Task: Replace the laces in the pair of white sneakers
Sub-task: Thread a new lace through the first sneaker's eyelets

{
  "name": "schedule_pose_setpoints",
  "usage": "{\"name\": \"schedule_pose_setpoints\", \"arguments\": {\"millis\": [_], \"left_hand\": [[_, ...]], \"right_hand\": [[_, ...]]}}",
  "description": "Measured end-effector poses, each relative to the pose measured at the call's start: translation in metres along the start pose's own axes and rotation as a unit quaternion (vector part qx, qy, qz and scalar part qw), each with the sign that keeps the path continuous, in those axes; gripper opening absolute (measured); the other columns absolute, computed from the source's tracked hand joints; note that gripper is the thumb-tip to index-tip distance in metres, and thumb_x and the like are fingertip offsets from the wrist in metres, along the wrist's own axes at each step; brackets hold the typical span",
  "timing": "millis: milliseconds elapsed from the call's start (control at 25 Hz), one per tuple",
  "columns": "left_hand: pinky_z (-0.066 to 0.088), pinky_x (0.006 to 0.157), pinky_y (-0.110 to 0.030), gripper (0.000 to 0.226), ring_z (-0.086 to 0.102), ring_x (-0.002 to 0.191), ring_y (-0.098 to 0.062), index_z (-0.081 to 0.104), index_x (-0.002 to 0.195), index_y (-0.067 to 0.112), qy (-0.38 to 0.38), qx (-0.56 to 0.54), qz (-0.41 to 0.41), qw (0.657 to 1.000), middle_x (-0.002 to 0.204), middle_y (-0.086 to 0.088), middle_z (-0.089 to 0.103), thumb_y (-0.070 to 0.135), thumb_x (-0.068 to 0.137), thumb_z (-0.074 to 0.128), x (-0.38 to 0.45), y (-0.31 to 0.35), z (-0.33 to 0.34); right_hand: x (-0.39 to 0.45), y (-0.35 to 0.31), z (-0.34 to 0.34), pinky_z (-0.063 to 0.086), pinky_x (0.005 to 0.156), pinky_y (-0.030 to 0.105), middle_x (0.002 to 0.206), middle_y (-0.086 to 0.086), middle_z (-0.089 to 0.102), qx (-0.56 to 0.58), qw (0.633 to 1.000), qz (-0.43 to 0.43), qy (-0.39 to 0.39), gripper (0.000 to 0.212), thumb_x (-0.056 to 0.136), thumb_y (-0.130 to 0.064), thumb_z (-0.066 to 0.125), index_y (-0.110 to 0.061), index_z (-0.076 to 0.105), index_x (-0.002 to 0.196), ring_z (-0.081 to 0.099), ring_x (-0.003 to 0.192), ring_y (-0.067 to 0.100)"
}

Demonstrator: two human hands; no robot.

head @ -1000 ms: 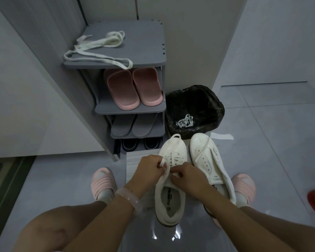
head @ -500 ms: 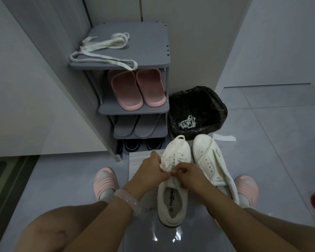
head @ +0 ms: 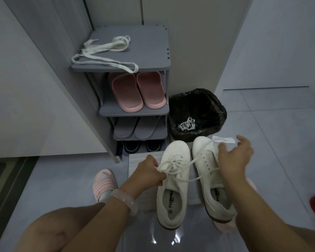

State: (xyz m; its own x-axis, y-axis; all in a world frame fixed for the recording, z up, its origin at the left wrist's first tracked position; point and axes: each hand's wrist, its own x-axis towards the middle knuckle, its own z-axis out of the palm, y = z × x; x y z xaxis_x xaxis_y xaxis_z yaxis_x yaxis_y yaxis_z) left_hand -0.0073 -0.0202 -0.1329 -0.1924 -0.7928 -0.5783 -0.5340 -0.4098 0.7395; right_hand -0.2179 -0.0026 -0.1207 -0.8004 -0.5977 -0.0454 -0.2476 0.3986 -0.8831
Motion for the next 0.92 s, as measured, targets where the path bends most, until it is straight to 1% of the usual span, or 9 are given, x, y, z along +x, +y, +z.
{"name": "schedule_pose_setpoints", "arguments": {"millis": [40, 120, 200, 240, 440, 560, 640, 720, 920], "left_hand": [[0.059, 0.074, -0.035, 0.027, 0.064, 0.062, -0.018, 0.043, 0.092, 0.012, -0.002, 0.002, -0.002, 1.000, 0.084, -0.011, 0.062, 0.005, 0.079, 0.065, 0.000, 0.000, 0.000], [0.059, 0.072, -0.034, 0.026, 0.064, 0.061, -0.018, 0.044, 0.092, 0.011, -0.001, 0.011, -0.001, 1.000, 0.084, -0.012, 0.064, 0.006, 0.079, 0.065, 0.000, 0.000, 0.000], [0.058, 0.060, -0.025, 0.024, 0.063, 0.056, -0.015, 0.043, 0.086, 0.012, 0.007, 0.014, 0.001, 1.000, 0.089, -0.015, 0.063, 0.006, 0.078, 0.065, -0.001, 0.001, 0.000], [0.056, 0.056, -0.023, 0.024, 0.063, 0.054, -0.014, 0.042, 0.085, 0.012, 0.011, 0.017, 0.003, 1.000, 0.092, -0.016, 0.063, 0.006, 0.078, 0.064, -0.001, 0.001, 0.001], [0.058, 0.067, -0.034, 0.022, 0.065, 0.060, -0.020, 0.042, 0.088, 0.010, 0.015, 0.019, -0.002, 1.000, 0.099, -0.019, 0.062, 0.007, 0.080, 0.062, -0.001, 0.000, 0.003], [0.057, 0.060, -0.027, 0.023, 0.062, 0.058, -0.018, 0.043, 0.095, 0.008, 0.012, -0.014, -0.015, 1.000, 0.101, -0.020, 0.061, 0.006, 0.081, 0.061, -0.002, 0.002, 0.003], [0.056, 0.059, -0.024, 0.027, 0.060, 0.057, -0.016, 0.043, 0.102, 0.008, 0.003, -0.029, -0.016, 0.999, 0.095, -0.015, 0.062, 0.004, 0.081, 0.060, -0.004, 0.002, 0.002], [0.056, 0.061, -0.025, 0.031, 0.059, 0.063, -0.015, 0.044, 0.109, 0.010, -0.013, -0.034, -0.005, 0.999, 0.091, -0.006, 0.057, 0.004, 0.082, 0.059, -0.004, 0.003, 0.003], [0.056, 0.065, -0.029, 0.025, 0.064, 0.082, -0.027, 0.056, 0.114, 0.018, -0.038, 0.095, 0.088, 0.991, 0.117, -0.001, 0.053, 0.020, 0.090, 0.056, 0.002, -0.002, 0.009]], "right_hand": [[-0.009, 0.009, 0.008, 0.036, 0.099, 0.040, 0.125, 0.015, 0.050, -0.101, 0.987, -0.091, -0.089, 0.036, 0.086, -0.010, 0.058, -0.007, 0.052, 0.121, 0.045, 0.117, 0.031], [-0.031, 0.019, 0.025, 0.040, 0.093, 0.040, 0.116, 0.012, 0.060, -0.208, 0.894, -0.288, -0.272, 0.033, 0.082, -0.009, 0.063, -0.009, 0.062, 0.115, 0.053, 0.109, 0.029], [-0.043, 0.030, 0.035, 0.051, 0.071, 0.039, 0.090, 0.005, 0.067, -0.271, 0.790, -0.448, -0.319, 0.028, 0.064, -0.007, 0.076, -0.013, 0.072, 0.091, 0.064, 0.083, 0.027], [-0.047, 0.032, 0.036, 0.051, 0.059, 0.033, 0.076, 0.001, 0.065, -0.296, 0.770, -0.470, -0.315, 0.029, 0.052, -0.008, 0.083, -0.015, 0.071, 0.078, 0.064, 0.067, 0.022], [-0.049, 0.017, 0.028, 0.045, 0.052, 0.026, 0.060, -0.005, 0.056, -0.370, 0.751, -0.494, -0.234, 0.033, 0.039, -0.012, 0.083, -0.021, 0.059, 0.060, 0.057, 0.053, 0.016], [-0.016, 0.000, 0.008, 0.038, 0.053, 0.033, 0.062, 0.008, 0.057, -0.386, 0.819, -0.416, -0.084, 0.020, 0.053, 0.003, 0.068, -0.010, 0.059, 0.065, 0.056, 0.055, 0.030], [-0.002, -0.008, -0.007, 0.037, 0.069, 0.040, 0.075, 0.014, 0.059, -0.356, 0.880, -0.313, -0.031, 0.007, 0.076, 0.001, 0.063, -0.005, 0.062, 0.078, 0.056, 0.072, 0.035], [0.001, -0.007, -0.009, 0.033, 0.086, 0.042, 0.091, 0.012, 0.060, -0.395, 0.880, -0.251, -0.076, 0.012, 0.088, -0.006, 0.052, -0.007, 0.063, 0.093, 0.054, 0.089, 0.035], [-0.029, -0.002, 0.008, 0.010, 0.114, 0.047, 0.138, -0.003, 0.042, -0.475, 0.742, -0.291, -0.373, 0.048, 0.092, -0.022, 0.044, -0.030, 0.035, 0.139, 0.038, 0.130, 0.019]]}}
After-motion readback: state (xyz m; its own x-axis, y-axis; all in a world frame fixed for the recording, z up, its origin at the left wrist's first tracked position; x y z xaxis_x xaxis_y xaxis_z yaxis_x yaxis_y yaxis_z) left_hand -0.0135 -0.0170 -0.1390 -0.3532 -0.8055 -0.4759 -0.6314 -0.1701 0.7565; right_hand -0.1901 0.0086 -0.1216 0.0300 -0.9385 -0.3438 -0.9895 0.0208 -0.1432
